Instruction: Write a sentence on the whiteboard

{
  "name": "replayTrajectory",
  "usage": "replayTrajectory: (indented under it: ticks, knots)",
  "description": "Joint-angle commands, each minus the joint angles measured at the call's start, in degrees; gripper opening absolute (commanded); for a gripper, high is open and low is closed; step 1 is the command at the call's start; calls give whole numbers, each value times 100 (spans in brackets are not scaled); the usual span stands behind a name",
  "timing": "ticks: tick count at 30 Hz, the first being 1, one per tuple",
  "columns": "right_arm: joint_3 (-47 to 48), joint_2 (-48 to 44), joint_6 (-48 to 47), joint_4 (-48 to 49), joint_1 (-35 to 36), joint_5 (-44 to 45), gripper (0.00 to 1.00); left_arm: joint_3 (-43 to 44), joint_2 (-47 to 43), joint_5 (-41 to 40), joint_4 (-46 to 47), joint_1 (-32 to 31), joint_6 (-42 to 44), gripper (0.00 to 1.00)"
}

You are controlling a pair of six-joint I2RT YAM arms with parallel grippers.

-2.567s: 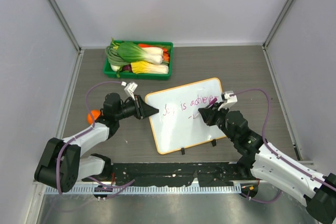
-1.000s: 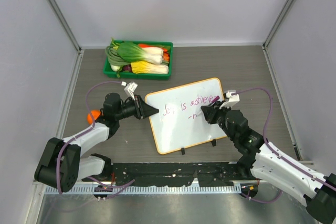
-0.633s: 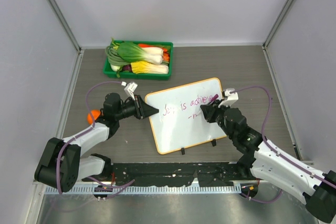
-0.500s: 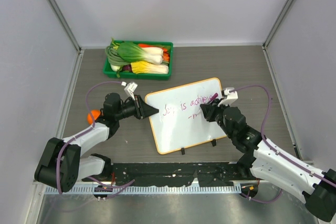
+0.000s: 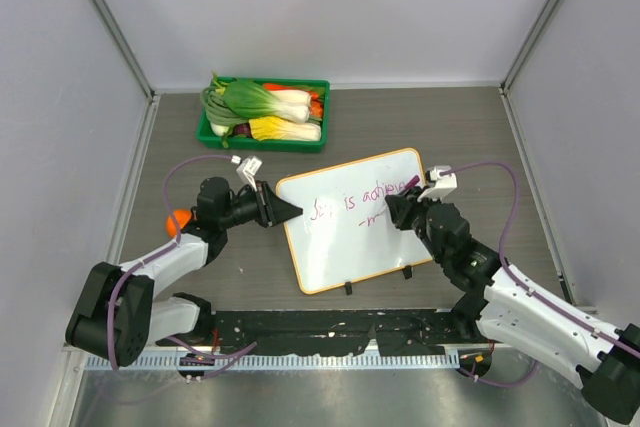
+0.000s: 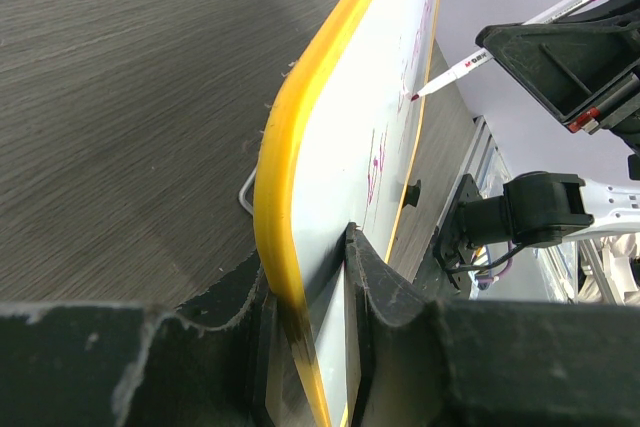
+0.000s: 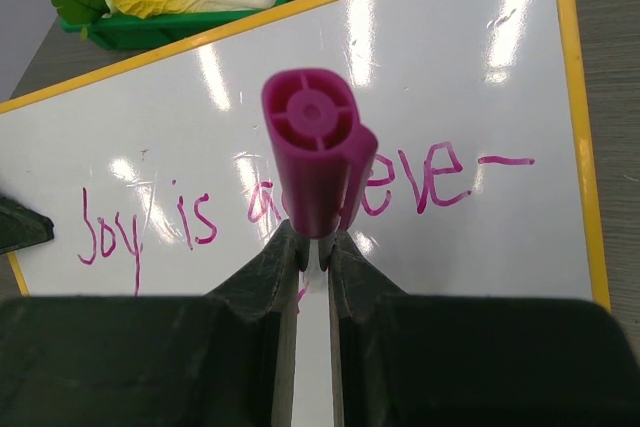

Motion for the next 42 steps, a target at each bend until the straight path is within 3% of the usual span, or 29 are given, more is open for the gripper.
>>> replayTrajectory:
  ticks: [1,13,23,30,42]
  knots:
    - [12,-82,-69,-296,-30,226,1,-149,99,-753,-469,-15,952,0]
    - [-252,-285,116,-524,-21,15,1,-149,99,-753,-469,-7,943,0]
    - [108,-442,37,-480,-30,-117,1,-149,108,-762,-460,-7,943,0]
    - [29,-865,37,-120,-21,58,1,-158,81,-770,-478,2,943,0]
    - [-58,-373,19,134,-21,164,1,-149,73,-753,-487,-7,952,0]
